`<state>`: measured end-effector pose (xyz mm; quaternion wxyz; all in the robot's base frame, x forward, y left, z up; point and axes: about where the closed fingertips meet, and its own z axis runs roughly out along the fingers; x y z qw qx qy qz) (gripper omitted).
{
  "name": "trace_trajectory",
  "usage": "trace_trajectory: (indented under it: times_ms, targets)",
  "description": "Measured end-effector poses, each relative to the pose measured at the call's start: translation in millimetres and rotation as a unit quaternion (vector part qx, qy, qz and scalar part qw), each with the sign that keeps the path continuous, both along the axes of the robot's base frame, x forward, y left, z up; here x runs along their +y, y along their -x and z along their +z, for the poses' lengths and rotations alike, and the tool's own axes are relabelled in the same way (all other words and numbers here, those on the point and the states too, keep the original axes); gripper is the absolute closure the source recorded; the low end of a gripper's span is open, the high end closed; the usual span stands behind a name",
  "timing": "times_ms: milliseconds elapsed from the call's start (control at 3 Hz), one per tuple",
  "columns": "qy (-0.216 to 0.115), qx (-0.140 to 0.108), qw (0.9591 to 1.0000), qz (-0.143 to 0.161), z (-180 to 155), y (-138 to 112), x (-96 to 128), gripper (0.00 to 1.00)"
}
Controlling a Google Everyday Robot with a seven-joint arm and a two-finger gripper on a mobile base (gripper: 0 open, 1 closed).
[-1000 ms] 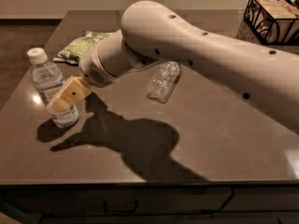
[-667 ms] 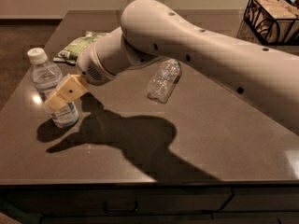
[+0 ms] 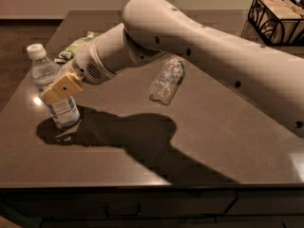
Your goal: Knock blue plastic bottle over
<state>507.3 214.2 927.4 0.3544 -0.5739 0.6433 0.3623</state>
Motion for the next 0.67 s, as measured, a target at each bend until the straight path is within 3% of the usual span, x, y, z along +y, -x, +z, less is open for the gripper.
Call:
trace_trajectory:
  times_ms: [333,667]
  targets:
    - [0.007,-0.008,0.9999,0.005,9.5,-1.2,-9.0,0.59]
    - [0.043,-0.030,0.9986,0.000,29.5,-8.8,-29.3,0.83]
